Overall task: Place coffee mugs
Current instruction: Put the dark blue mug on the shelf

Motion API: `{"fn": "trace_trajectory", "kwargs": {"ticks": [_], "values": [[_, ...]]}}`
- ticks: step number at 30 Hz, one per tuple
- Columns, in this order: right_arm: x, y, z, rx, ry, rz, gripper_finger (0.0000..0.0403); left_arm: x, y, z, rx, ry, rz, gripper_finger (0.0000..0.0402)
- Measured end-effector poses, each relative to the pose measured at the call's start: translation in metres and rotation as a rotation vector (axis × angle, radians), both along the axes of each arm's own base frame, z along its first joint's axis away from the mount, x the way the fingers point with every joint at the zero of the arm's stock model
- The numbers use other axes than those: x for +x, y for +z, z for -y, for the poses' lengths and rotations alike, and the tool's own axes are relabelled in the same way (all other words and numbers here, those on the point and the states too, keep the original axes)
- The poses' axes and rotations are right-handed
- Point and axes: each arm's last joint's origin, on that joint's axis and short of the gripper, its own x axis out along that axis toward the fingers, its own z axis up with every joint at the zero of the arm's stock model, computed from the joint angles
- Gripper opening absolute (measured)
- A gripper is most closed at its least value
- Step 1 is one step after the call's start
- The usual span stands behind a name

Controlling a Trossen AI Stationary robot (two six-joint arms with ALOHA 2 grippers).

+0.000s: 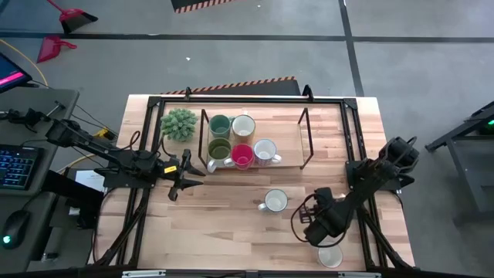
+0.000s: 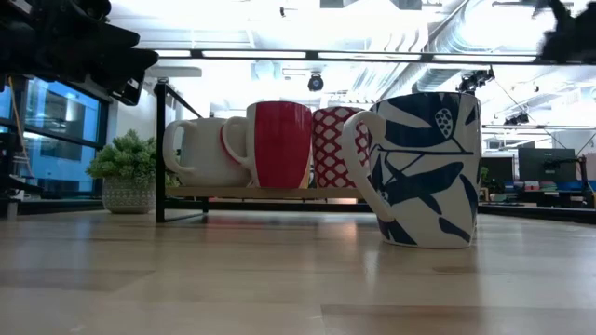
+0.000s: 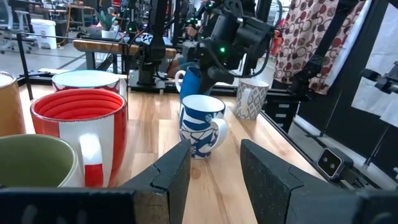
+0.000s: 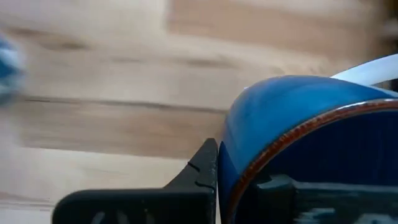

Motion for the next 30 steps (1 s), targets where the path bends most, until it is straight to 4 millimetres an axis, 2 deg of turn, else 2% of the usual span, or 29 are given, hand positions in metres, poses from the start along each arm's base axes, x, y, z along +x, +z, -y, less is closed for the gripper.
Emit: {"fn": "trace_trajectory", "kwargs": {"ticks": [5,8,13,17,23,30], "values": [[0.009,0.019,0.012,-0.091,0.082,0.107,0.0001,0.0,0.0,-0.001,0.001,0.02,0.0,0.0129],[0.013,0.038,0.014,-0.096,0.122,0.166,0.0,0.0,0.0,-0.001,0.03,0.02,0.004,0.0129],[0.025,0.086,0.012,-0.081,0.147,0.31,0.0,0.0,0.0,-0.001,0.133,0.019,0.021,0.0129],[0.035,0.13,0.018,-0.049,0.176,0.374,0.0,0.0,0.0,-0.001,0.172,0.018,0.029,0.0129],[0.057,0.179,0.055,-0.209,0.222,0.51,0.0,0.0,0.0,-0.001,0.164,0.019,0.027,0.0129],[0.083,0.194,0.118,-0.293,0.305,0.452,0.0,0.001,-0.005,-0.005,0.107,-0.062,-0.034,0.0129]]}}
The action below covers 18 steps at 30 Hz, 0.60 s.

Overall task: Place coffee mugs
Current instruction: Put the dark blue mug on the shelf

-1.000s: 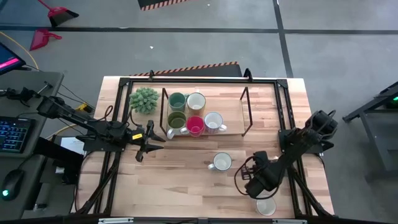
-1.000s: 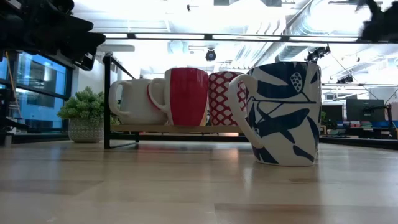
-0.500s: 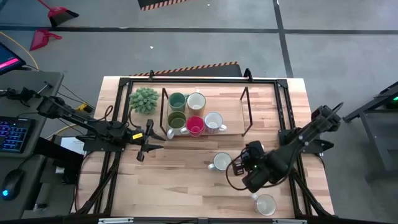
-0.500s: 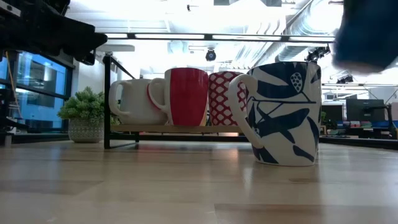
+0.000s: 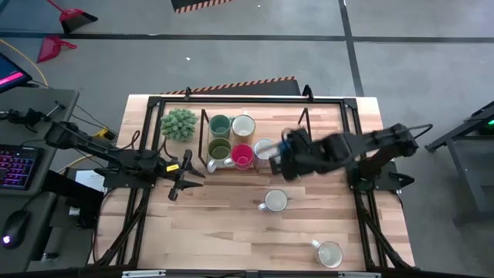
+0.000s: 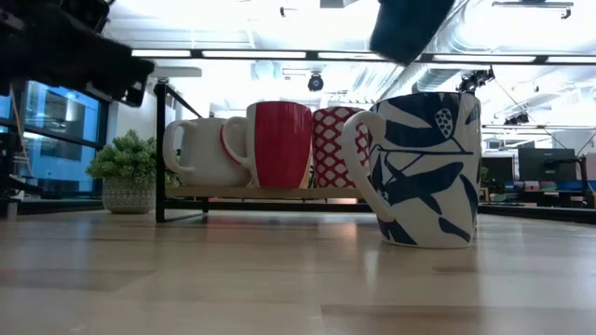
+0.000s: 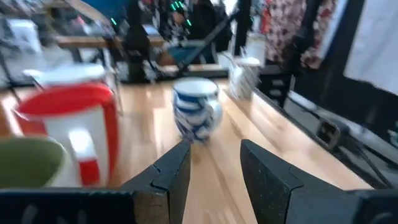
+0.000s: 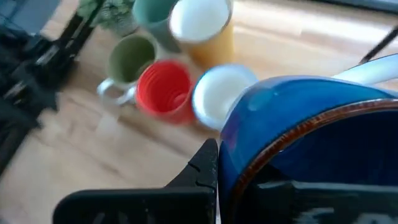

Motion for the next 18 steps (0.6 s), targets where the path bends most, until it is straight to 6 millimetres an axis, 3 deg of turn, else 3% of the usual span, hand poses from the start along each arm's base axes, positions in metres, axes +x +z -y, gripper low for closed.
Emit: {"fn": "trace_trajectory", "kwargs": {"ticks": [10,18], "values": [[0.031,0.011,0.1,-0.069,0.101,0.064,0.0,0.001,-0.004,-0.008,-0.039,-0.048,-0.054,0.0129],[0.025,0.014,0.162,-0.015,0.104,0.111,0.0,0.002,-0.004,-0.012,-0.042,-0.035,-0.054,0.0129]]}}
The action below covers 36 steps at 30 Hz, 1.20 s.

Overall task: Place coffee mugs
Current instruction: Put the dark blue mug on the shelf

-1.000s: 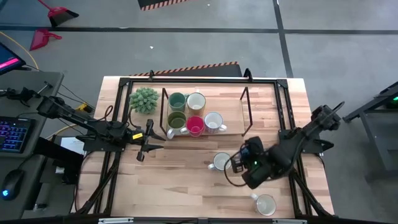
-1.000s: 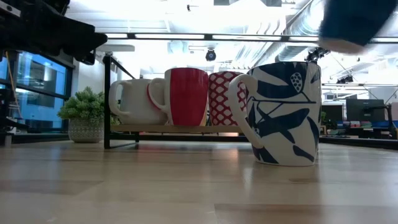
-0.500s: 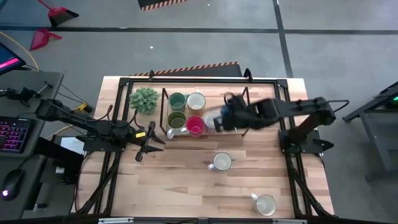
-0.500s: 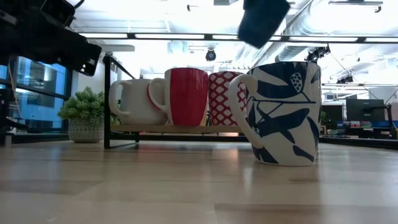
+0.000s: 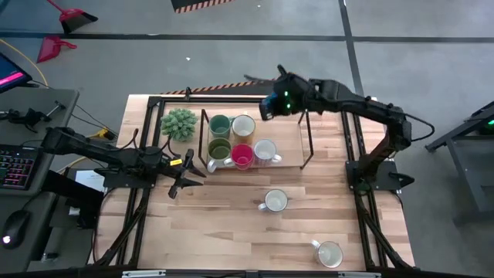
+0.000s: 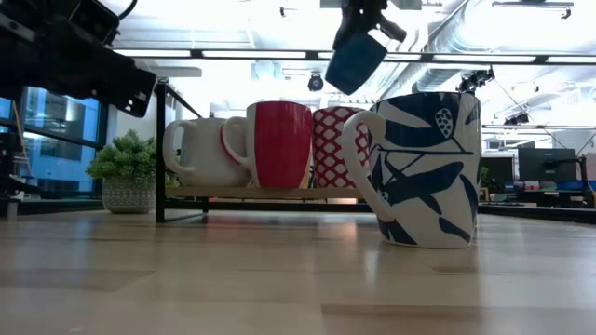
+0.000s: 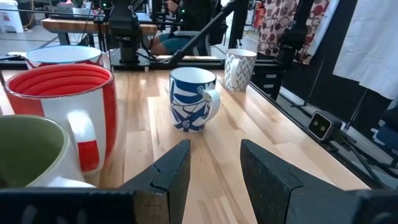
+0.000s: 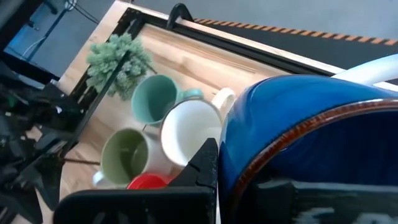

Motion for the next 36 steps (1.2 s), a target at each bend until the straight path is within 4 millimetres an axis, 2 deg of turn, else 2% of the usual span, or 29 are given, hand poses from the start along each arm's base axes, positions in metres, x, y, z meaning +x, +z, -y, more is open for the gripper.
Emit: {"fn": "trace_trajectory", "kwargs": {"ticks": [4,8,14,23,32,36], "values": [[-0.002,-0.005,0.025,0.053,-0.009,0.002,0.0,0.0,0.0,0.0,0.0,0.003,0.0,0.0129],[0.007,-0.02,0.047,0.108,0.011,0.001,0.0,0.0,0.0,0.0,0.0,0.003,-0.001,0.0129],[0.023,-0.048,0.063,0.187,0.057,-0.06,0.0,0.0,0.0,0.0,-0.01,0.004,-0.007,0.0129],[0.032,-0.077,0.06,0.259,0.059,-0.213,0.0,0.0,-0.001,0.0,-0.017,0.005,-0.011,0.0129],[0.057,-0.114,0.049,0.272,0.087,-0.337,0.0,0.0,-0.001,0.0,-0.039,0.008,-0.018,0.0129],[0.061,-0.122,0.047,0.247,0.074,-0.371,0.0,0.0,-0.001,0.0,-0.058,0.011,-0.024,0.0129]]}}
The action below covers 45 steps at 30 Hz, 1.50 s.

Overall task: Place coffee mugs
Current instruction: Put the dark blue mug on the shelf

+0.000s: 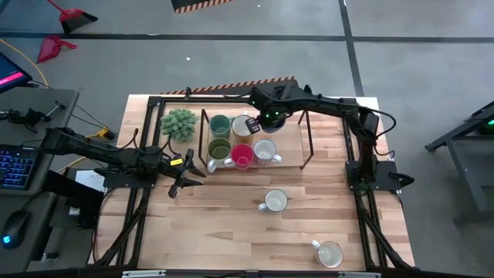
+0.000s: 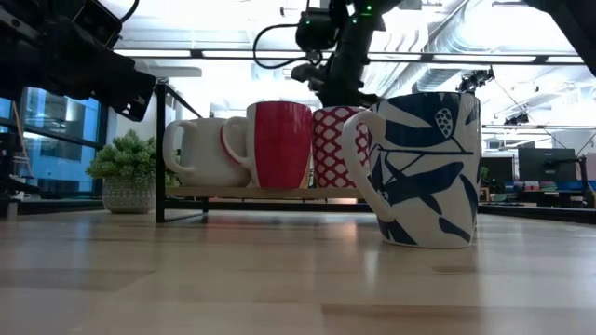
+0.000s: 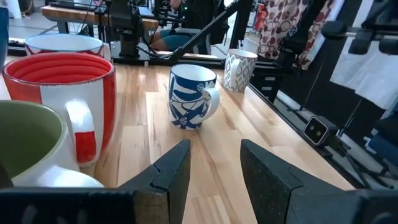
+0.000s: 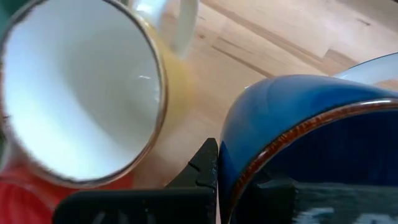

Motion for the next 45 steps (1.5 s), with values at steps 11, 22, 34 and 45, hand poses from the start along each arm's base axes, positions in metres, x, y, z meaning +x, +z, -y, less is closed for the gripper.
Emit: {"fn": "trace_trajectory", "kwargs": {"ticks": [11,22,34,45], "values": [[0.008,-0.017,0.001,0.019,-0.045,-0.033,0.0,0.0,0.0,0.0,-0.009,0.001,-0.003,0.0129],[0.009,-0.019,0.001,0.022,-0.004,-0.04,0.0,0.0,0.0,0.0,-0.008,0.001,-0.002,0.0129],[0.009,-0.022,0.0,0.032,0.03,-0.048,0.0,0.0,0.0,0.0,-0.008,0.002,-0.002,0.0129],[0.009,-0.024,-0.002,0.05,0.047,-0.049,0.0,0.0,0.0,0.0,-0.008,0.002,-0.002,0.0129]]}}
